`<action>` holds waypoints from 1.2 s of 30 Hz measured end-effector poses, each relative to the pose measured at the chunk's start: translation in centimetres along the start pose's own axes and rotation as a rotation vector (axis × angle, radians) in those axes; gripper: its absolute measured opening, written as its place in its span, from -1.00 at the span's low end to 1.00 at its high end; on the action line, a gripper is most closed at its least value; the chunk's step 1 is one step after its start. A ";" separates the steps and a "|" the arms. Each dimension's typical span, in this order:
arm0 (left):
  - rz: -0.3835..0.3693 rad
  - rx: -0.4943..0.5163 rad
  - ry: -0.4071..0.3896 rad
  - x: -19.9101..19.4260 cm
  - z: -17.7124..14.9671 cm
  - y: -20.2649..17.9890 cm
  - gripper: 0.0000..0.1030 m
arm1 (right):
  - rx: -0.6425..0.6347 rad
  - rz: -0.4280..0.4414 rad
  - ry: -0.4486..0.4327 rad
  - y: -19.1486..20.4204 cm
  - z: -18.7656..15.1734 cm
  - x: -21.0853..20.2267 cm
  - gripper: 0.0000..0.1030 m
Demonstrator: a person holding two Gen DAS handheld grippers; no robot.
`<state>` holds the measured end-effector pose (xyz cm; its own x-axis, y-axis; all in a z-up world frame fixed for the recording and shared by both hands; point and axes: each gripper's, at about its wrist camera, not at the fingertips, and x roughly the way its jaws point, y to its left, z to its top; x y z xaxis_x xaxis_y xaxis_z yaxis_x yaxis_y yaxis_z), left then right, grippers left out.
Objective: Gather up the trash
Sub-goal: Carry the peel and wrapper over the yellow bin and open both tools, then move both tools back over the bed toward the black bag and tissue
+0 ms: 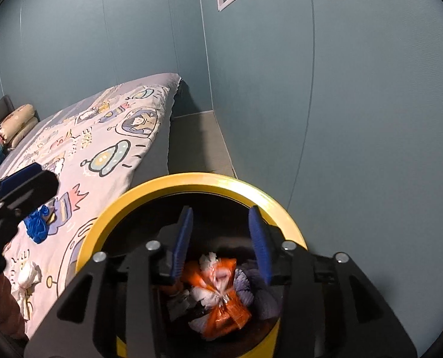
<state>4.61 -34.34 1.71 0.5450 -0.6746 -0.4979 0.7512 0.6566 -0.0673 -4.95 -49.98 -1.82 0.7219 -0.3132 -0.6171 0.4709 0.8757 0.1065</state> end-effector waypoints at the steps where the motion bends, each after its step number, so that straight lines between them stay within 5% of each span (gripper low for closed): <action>1: 0.000 -0.004 -0.006 -0.4 0.1 0.2 0.37 | 0.003 -0.003 -0.002 0.0 0.0 -0.1 -0.20; 17: 0.111 -0.082 -0.152 -10.7 2.5 6.2 0.60 | -0.085 0.087 -0.064 7.2 1.5 -5.6 0.05; 36: 0.399 -0.253 -0.075 -19.0 0.1 21.9 0.73 | -0.231 0.335 -0.036 21.5 0.7 -7.6 0.18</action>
<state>10.73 -7.13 9.75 0.8046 -0.3698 -0.4647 0.3689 0.9244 -0.0969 0.06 -29.02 5.74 0.8352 -0.0055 -0.5499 0.0831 0.9897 0.1163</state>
